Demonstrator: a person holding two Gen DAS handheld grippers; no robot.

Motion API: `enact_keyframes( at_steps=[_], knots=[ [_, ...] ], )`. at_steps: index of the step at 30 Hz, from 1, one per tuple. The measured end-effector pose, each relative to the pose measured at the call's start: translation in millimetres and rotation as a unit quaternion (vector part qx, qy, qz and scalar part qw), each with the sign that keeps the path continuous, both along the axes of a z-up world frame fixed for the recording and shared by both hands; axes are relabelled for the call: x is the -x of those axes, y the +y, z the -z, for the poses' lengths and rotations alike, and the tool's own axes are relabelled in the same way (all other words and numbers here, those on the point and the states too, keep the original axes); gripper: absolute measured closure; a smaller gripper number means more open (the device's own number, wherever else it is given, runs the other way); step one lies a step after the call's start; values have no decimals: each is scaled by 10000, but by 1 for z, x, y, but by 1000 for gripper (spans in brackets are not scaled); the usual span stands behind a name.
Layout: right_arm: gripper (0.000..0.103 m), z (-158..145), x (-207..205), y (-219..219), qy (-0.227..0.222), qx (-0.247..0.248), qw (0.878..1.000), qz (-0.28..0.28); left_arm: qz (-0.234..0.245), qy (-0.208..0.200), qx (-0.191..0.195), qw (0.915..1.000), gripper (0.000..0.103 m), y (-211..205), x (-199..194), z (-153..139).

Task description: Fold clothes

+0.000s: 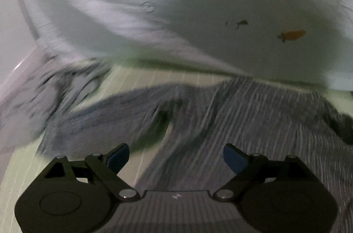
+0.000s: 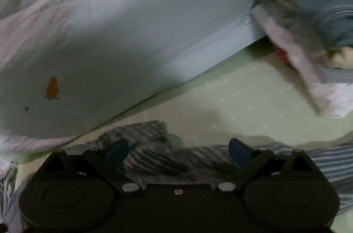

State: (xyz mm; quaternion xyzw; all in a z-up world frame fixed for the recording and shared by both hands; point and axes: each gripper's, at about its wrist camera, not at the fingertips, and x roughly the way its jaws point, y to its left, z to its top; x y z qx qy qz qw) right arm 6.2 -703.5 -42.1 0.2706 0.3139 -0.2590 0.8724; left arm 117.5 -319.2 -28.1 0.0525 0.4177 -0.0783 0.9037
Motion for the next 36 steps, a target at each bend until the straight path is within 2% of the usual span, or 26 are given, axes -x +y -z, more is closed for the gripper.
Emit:
enact_keyframes(
  at_steps=[3, 6, 9, 10, 12, 13, 14, 15, 16, 17, 19, 20, 25, 28, 33, 36],
  knots=[
    [5, 11, -30, 1, 165, -169, 9996, 129, 433, 135, 116, 9989, 11, -16, -58, 13],
    [6, 27, -50, -1, 347, -343, 9986, 193, 988, 273, 73, 9947, 11, -38, -107, 34],
    [10, 43, -62, -7, 536, -609, 9963, 272, 1354, 418, 43, 9899, 11, -54, -140, 56],
    [13, 47, -65, -10, 586, -685, 9955, 278, 1449, 498, 109, 9881, 14, -57, -147, 63],
    [19, 53, -68, -14, 639, -838, 9941, 271, 1617, 699, 386, 9836, 29, -62, -157, 73],
    [25, 55, -69, -16, 639, -935, 9932, 252, 1676, 789, 470, 9816, 44, -64, -159, 78],
    [37, 56, -69, -17, 636, -1012, 9927, 186, 1726, 874, 528, 9797, 64, -66, -160, 82],
    [43, 56, -70, -17, 635, -1067, 9922, 71, 1776, 958, 586, 9777, 75, -68, -160, 86],
    [56, 56, -70, -17, 632, -1088, 9920, -39, 1778, 1000, 583, 9772, 90, -69, -159, 89],
    [71, 54, -69, -15, 627, -1065, 9922, -143, 1758, 1018, 619, 9772, 90, -69, -157, 90],
    [89, 50, -66, -11, 602, -1006, 9926, -311, 1640, 1039, 756, 9781, 96, -64, -149, 88],
    [92, 45, -62, -7, 550, -958, 9933, -329, 1561, 982, 765, 9799, 97, -59, -141, 82],
    [94, 12, -17, 20, 112, -804, 9945, -660, 1096, 658, 828, 9883, 97, -23, -86, 44],
    [94, 5, 18, 50, 154, -615, 9932, -981, 771, 697, 821, 9912, 97, 7, -34, 35],
    [94, 42, 63, 88, 784, -809, 9875, -1102, 280, 1332, 727, 9880, 96, 35, 38, 72],
    [89, 54, 85, 94, 884, -972, 9864, -984, 219, 1385, 601, 9883, 93, 34, 62, 81]
  ],
)
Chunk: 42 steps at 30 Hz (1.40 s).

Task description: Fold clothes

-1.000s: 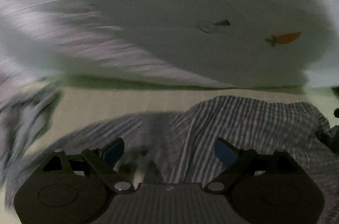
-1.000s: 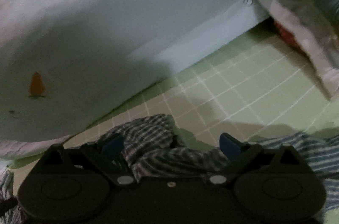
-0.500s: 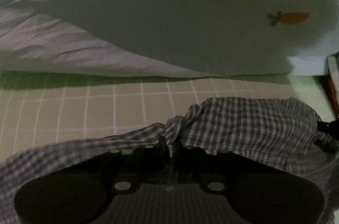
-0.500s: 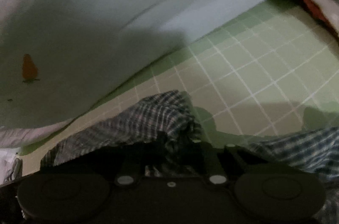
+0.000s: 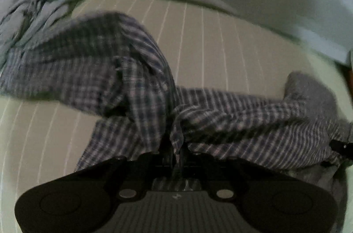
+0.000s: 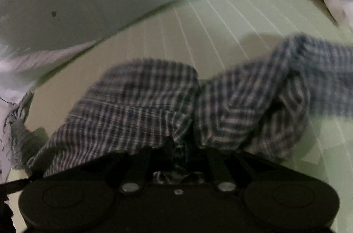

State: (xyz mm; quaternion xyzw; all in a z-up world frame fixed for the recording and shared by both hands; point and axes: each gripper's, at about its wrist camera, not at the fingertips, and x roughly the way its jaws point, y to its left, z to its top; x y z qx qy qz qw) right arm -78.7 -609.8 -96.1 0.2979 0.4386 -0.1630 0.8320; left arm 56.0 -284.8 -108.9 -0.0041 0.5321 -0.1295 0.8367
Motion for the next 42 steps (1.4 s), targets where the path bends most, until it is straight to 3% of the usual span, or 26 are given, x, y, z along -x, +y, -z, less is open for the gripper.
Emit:
enact_keyframes(
  at_steps=[3, 8, 13, 19, 23, 24, 25, 26, 27, 28, 29, 31, 34, 39, 42],
  knots=[
    [79, -8, 13, -5, -184, -121, 9997, 119, -10, -146, -11, 9999, 86, -1, 9, -8],
    [56, -32, 18, -17, -616, 89, 9979, 184, -44, -569, 315, 9979, 58, -2, 10, -41],
    [47, -38, 3, -26, -744, 136, 9971, 72, 272, -832, 690, 9938, 42, -34, -5, -61],
    [35, -18, -22, -25, -506, 11, 9987, -47, 982, -694, 815, 9894, 32, -88, -24, -51],
    [35, -6, -37, -23, -378, 13, 9992, -91, 1416, -248, 799, 9864, 31, -123, -34, -24],
    [37, -6, -40, -22, -386, 20, 9992, -119, 1506, -144, 806, 9852, 31, -130, -36, -18],
    [47, -5, -42, -22, -394, 26, 9991, -147, 1599, -47, 823, 9837, 34, -136, -38, -12],
    [64, -5, -45, -21, -375, 74, 9991, -201, 1645, 10, 855, 9827, 44, -140, -39, -9],
    [71, -7, -48, -20, -323, 175, 9989, -289, 1671, 49, 894, 9819, 58, -143, -40, -6],
    [85, -9, -53, -19, -276, 302, 9983, -406, 1704, 53, 891, 9813, 90, -145, -43, -6],
    [96, -12, -59, -17, -235, 463, 9971, -560, 1740, 43, 870, 9809, 98, -146, -47, -6],
    [98, -21, -75, -17, -329, 732, 9935, -810, 1781, -72, 843, 9804, 98, -146, -58, -10],
    [100, -44, -115, -20, -724, 1164, 9848, -1067, 1633, -570, 925, 9806, 98, -145, -95, -29],
    [101, -75, -216, -21, -1286, 2178, 9590, -1276, 1277, -1570, 874, 9754, 98, -157, -176, -60],
    [101, -72, -271, -18, -1345, 2746, 9419, -1392, 1110, -1947, 690, 9721, 98, -170, -220, -61]
  ],
)
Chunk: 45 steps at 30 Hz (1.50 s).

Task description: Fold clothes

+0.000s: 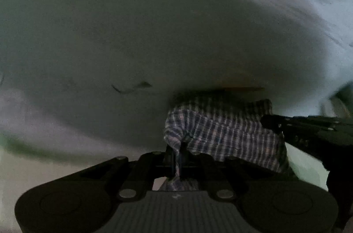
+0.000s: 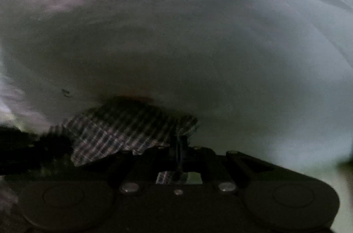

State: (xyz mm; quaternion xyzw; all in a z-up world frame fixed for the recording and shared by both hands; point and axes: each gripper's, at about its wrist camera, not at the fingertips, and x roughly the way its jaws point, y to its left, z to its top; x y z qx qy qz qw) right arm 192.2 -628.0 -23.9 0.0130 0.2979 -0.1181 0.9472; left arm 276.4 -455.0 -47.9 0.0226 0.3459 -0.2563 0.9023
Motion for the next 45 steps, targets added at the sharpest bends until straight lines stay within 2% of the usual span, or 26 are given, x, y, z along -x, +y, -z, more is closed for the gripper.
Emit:
enact_keyframes(
  at_steps=[2, 7, 9, 10, 11, 12, 13, 14, 15, 16, 17, 19, 22, 27, 29, 31, 35, 40, 42, 44, 45],
  knots=[
    [101, 15, -25, -3, 81, 59, 9999, 10, -105, 9, -119, 9999, 98, -6, -22, 13],
    [101, 69, -59, -10, 588, -43, 9983, 23, -308, 409, -428, 9978, 97, -17, -54, 64],
    [98, 87, -66, -12, 868, -44, 9962, 13, -417, 613, -597, 9955, 90, -21, -60, 80],
    [93, 90, -67, -14, 956, -27, 9954, 16, -476, 686, -660, 9943, 83, -22, -62, 84],
    [77, 90, -65, -16, 986, -6, 9951, 30, -536, 702, -678, 9938, 72, -20, -62, 82],
    [67, 87, -60, -18, 961, 4, 9954, 61, -596, 700, -681, 9934, 65, -18, -60, 79],
    [47, 78, -50, -21, 843, -20, 9964, 113, -638, 666, -633, 9937, 49, -13, -57, 73],
    [36, 68, -37, -24, 690, -86, 9974, 164, -664, 591, -509, 9947, 33, -6, -50, 64],
    [33, 57, -21, -28, 527, -190, 9982, 225, -688, 503, -371, 9957, 27, 3, -40, 53],
    [26, 45, -1, -31, 366, -320, 9984, 295, -711, 415, -237, 9963, 21, 13, -29, 43],
    [18, 34, 23, -35, 217, -446, 9981, 365, -723, 319, -117, 9968, 21, 25, -17, 31],
    [12, 15, 81, -40, -12, -645, 9963, 573, -802, 193, -27, 9966, 15, 48, 11, 12],
    [8, 9, 161, -38, 43, -864, 9914, 979, -1172, 204, -111, 9928, 13, 85, 63, 0],
    [12, 45, 296, -27, 557, -1382, 9757, 1608, -1616, 606, -125, 9849, 13, 129, 153, 7],
    [21, 61, 331, -17, 812, -1475, 9713, 1678, -1702, 735, -300, 9822, 13, 139, 182, 12],
    [22, 73, 363, -8, 1005, -1525, 9684, 1698, -1744, 863, -388, 9801, 13, 153, 216, 11],
    [25, 89, 394, 9, 1290, -1528, 9665, 1607, -1762, 1061, -450, 9776, 13, 163, 269, 18],
    [28, 89, 415, 18, 1359, -1554, 9715, 1168, -1558, 1045, -541, 9808, 13, 160, 314, 14],
    [45, 93, 417, 19, 1435, -1505, 9737, 928, -1524, 1076, -553, 9809, 13, 155, 324, 16],
    [86, 97, 413, 17, 1486, -1538, 9736, 801, -1494, 1091, -557, 9812, 13, 150, 333, 16],
    [99, 95, 411, 15, 1435, -1578, 9737, 798, -1481, 1072, -554, 9816, 13, 146, 337, 15]
  ],
)
